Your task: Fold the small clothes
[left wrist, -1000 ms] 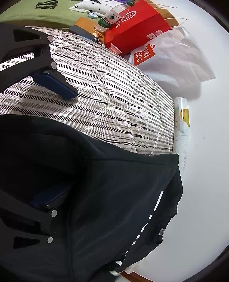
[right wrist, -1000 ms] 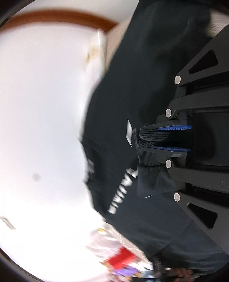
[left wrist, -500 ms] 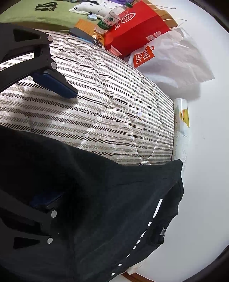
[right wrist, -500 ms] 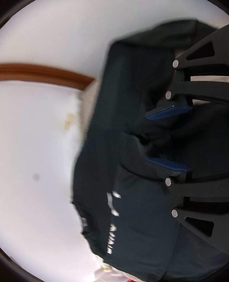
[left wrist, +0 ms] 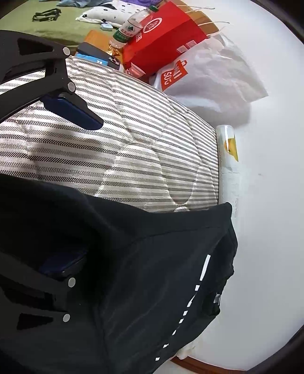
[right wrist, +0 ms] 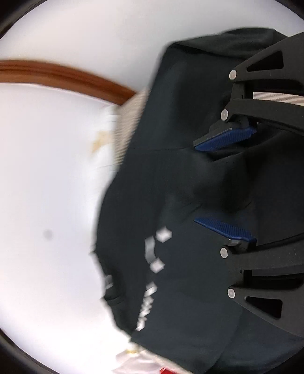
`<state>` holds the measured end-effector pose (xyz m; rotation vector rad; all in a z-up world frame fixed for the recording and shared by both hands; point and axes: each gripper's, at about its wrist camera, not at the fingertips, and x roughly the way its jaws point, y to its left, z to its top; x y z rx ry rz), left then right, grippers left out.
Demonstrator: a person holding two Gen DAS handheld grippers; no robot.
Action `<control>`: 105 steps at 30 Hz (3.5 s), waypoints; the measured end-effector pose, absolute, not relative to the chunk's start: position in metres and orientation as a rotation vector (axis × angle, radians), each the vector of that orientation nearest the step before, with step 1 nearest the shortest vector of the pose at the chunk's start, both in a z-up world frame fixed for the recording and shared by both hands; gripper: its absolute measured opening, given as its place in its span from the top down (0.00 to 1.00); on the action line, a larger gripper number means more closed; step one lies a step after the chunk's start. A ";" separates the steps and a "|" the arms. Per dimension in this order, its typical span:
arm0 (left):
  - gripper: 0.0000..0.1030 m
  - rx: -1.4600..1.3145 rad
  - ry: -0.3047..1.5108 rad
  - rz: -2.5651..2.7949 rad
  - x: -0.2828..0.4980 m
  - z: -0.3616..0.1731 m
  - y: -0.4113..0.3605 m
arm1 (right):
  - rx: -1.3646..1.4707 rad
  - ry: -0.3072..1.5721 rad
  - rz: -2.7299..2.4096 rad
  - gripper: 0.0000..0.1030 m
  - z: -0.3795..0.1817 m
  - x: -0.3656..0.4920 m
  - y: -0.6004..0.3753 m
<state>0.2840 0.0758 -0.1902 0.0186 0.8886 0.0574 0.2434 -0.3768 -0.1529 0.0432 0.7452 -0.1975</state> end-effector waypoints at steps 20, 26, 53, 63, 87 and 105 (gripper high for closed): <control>0.28 0.048 0.787 -0.050 0.280 -0.186 0.071 | 0.037 0.777 0.476 0.38 -0.163 0.454 -0.100; 0.31 0.020 0.787 -0.053 0.281 -0.186 0.075 | 0.011 0.813 0.516 0.39 -0.183 0.488 -0.057; 0.52 -0.063 0.875 0.070 0.290 -0.196 0.098 | 0.008 0.766 0.469 0.79 -0.156 0.468 -0.056; 0.28 -0.100 0.829 0.025 0.273 -0.175 0.089 | -0.016 0.662 0.214 0.31 -0.076 0.337 -0.185; 0.17 -0.018 0.768 -0.037 0.186 -0.098 -0.030 | 0.134 0.712 -0.362 0.22 -0.108 0.067 -0.485; 0.17 -0.027 0.792 0.010 0.189 -0.114 -0.054 | 0.151 0.811 -0.351 0.22 -0.190 0.039 -0.550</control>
